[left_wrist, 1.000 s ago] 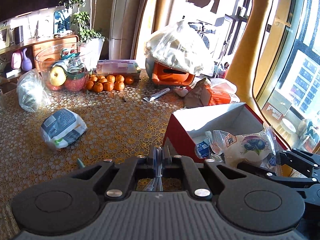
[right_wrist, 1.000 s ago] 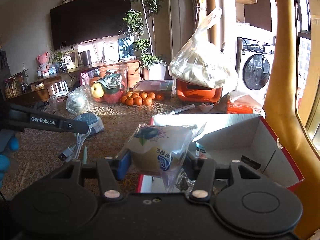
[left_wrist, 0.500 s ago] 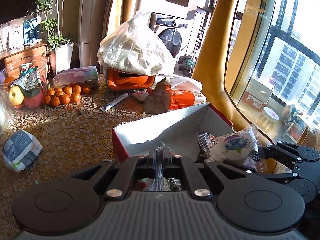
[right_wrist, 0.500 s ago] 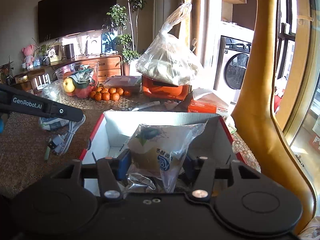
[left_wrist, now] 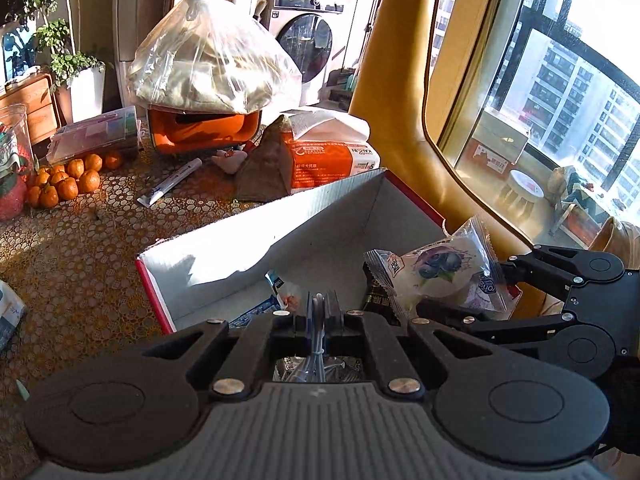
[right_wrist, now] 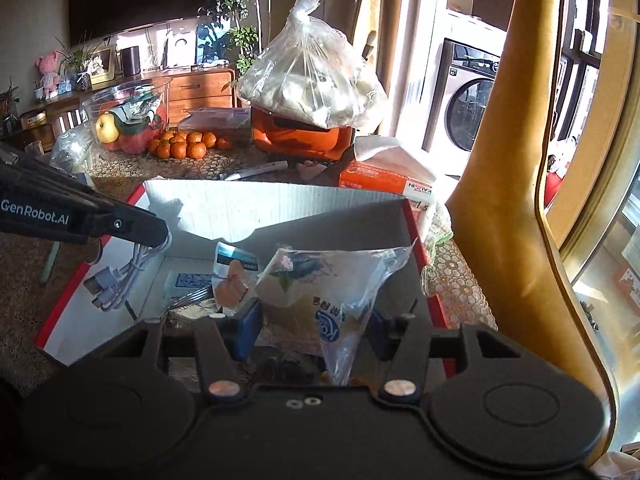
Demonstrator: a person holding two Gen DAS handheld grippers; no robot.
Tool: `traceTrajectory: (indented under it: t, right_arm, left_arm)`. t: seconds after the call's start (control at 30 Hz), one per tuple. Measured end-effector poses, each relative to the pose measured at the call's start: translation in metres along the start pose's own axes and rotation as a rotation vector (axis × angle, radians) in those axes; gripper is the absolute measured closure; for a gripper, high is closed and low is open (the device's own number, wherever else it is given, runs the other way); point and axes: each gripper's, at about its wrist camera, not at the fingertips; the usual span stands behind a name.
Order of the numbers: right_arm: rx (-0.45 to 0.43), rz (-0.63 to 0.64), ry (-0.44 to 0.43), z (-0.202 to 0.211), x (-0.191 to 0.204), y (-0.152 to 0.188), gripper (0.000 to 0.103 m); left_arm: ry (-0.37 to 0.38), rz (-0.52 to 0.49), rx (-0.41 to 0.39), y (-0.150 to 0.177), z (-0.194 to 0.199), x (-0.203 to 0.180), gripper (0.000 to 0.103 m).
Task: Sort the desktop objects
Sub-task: 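Lower and open left tool in red box while right tool releases bread bag there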
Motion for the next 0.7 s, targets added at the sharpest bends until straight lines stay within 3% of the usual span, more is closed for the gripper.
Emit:
traceTrajectory:
  t: [0.37, 0.7]
  right_arm:
    - [0.097, -0.011, -0.082, -0.032, -0.012, 0.006, 0.050]
    - [0.142, 0.004, -0.105, -0.047, -0.005, 0.013, 0.049]
  left_arm:
    - [-0.033, 0.002, 0.081, 0.001, -0.042, -0.003, 0.099]
    - [-0.050, 0.006, 0.147, 0.011, -0.064, 0.004, 0.099]
Point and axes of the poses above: each gripper's, at about its wrist camera, not at the fingertips, and z roughly against the way its jaws point, x to its left, y to its underside, and after that the axes turned 4 degrees about z, right-handed
